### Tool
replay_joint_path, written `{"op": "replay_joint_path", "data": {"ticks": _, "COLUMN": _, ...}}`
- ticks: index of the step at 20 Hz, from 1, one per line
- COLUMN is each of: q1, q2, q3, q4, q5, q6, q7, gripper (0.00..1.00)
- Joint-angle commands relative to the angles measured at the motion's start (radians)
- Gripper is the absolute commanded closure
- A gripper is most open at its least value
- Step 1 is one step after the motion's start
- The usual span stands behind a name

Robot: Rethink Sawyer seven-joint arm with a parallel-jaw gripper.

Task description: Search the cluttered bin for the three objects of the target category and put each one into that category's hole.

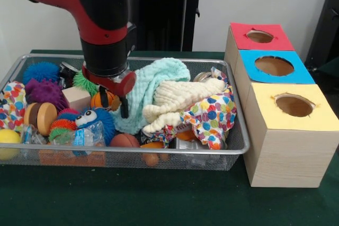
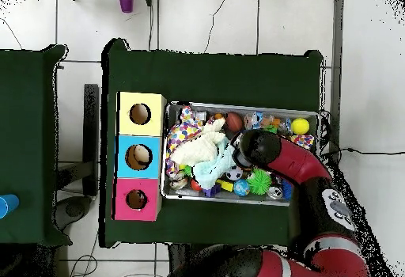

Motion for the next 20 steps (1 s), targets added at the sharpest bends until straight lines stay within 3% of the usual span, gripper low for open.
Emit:
{"op": "replay_joint_path", "data": {"ticks": 1, "q1": 0.004, "q2": 0.020, "q3": 0.090, "q4": 0.091, "q5": 0.056, "q6": -0.039, "q7": 0.164, "gripper": 0.00}}
{"op": "replay_joint_path", "data": {"ticks": 10, "q1": -0.021, "q2": -0.008, "q3": 0.115, "q4": 0.174, "q5": 0.083, "q6": -0.073, "q7": 0.153, "gripper": 0.00}}
{"op": "replay_joint_path", "data": {"ticks": 20, "q1": -0.037, "q2": -0.038, "q3": 0.135, "q4": 0.196, "q5": 0.118, "q6": -0.033, "q7": 0.135, "gripper": 0.00}}
